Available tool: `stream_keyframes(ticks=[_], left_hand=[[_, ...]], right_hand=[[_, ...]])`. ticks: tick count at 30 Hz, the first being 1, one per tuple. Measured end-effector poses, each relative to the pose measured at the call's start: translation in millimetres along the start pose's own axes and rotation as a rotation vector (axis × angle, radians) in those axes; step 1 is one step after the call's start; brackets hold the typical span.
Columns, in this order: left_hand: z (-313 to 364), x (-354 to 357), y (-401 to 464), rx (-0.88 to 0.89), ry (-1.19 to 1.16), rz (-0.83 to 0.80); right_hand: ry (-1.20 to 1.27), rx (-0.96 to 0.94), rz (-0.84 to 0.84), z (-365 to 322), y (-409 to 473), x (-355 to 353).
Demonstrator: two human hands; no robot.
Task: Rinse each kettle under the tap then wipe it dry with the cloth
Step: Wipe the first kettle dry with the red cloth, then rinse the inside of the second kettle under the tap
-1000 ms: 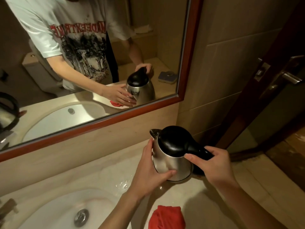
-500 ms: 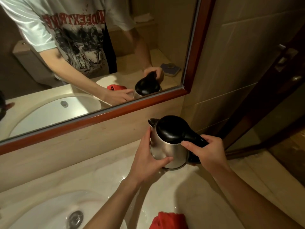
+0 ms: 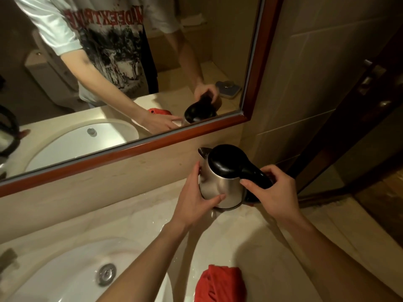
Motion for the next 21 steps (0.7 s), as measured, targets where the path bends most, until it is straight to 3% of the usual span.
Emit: stream_keyframes(ticks=[5,9,15,21], left_hand=[[-0.8,-30.1,-61.2,-0.105,-0.017,0.029],[-22.8,-69.5,-139.0,-0.236,0.046,0.119],[-70.8,-151.5,-290.9,-0.492,0.606,0.119],[-69.4,-259.4,-399.0,-0.586,0.873,0.292]], right_hand=[[-0.185,-0.296,0.068,-33.5,-54.3,-14.1],[-0.345,-0.352,-0.239,-37.2,-105.7,44.2],[-0.857,-0.44,-0.774,-45.4,-192.3,169.2],[-0.799,-0.795,-0.886,-137.2,-277.9,268.8]])
Point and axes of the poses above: each hand's wrist, its own y-axis towards the middle knuckle, its own x-axis out of the palm, z = x × y, the point moved 8 cm from there along y, towards the middle knuckle, and after that the axes turned 1 degree about -z, right-handed, at the moved point
